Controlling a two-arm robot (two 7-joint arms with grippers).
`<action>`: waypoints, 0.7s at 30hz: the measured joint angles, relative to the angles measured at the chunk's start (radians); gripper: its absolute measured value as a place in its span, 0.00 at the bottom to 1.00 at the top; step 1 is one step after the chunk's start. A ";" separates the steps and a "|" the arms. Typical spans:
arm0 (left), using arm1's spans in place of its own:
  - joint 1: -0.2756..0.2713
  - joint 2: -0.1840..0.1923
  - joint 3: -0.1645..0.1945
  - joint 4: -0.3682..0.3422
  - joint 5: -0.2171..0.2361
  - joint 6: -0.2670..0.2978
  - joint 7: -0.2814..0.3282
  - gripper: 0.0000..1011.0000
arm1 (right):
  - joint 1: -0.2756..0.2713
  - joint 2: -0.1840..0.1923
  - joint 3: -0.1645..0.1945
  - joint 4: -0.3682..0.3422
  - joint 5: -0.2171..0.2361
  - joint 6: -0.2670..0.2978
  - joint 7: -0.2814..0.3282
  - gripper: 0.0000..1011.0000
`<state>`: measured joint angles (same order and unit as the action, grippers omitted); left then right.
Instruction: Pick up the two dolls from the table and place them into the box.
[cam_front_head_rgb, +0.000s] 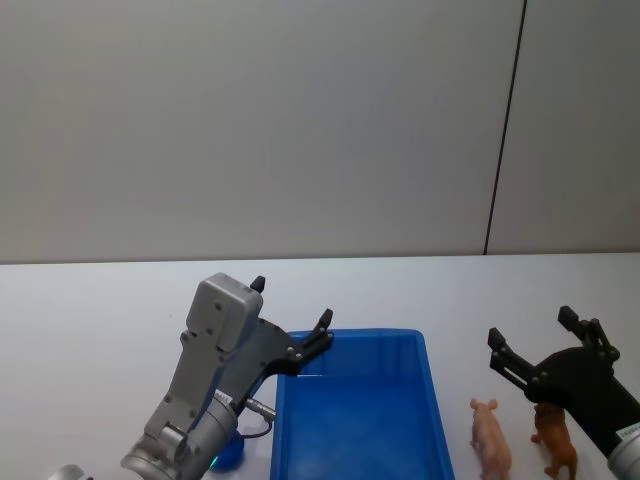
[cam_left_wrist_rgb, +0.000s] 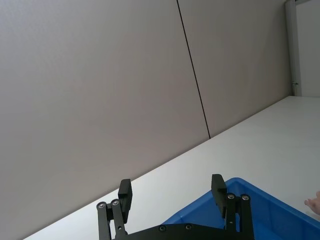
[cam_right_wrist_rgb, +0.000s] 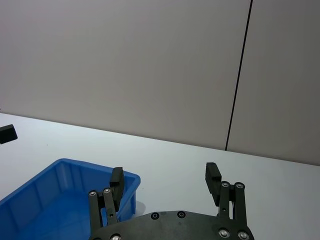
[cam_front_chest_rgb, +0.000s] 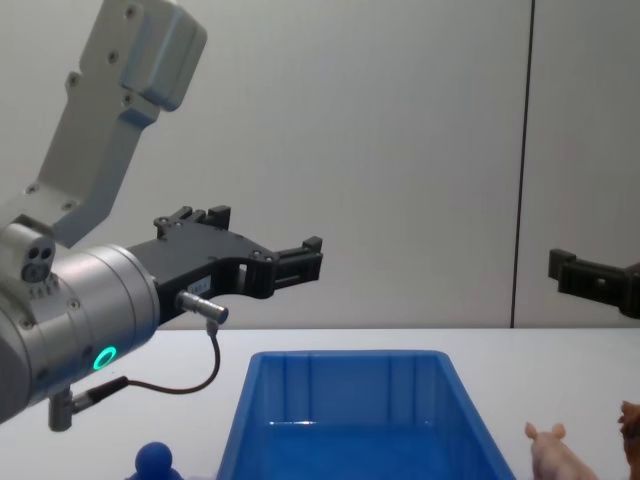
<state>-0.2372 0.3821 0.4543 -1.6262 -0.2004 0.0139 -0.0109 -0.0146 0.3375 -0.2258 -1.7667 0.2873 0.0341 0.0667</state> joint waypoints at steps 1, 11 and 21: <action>0.000 0.000 0.000 0.000 0.000 0.000 0.000 0.99 | 0.000 0.000 0.000 0.000 0.000 0.000 0.000 0.99; 0.000 0.000 0.000 0.000 0.000 0.000 0.000 0.99 | 0.000 0.000 0.000 0.000 0.000 0.000 0.000 0.99; 0.000 0.000 0.000 0.000 0.000 0.000 0.000 0.99 | 0.000 0.000 0.000 0.000 0.000 0.000 0.000 0.99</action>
<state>-0.2372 0.3821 0.4542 -1.6262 -0.2004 0.0139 -0.0109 -0.0146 0.3375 -0.2258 -1.7668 0.2873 0.0341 0.0668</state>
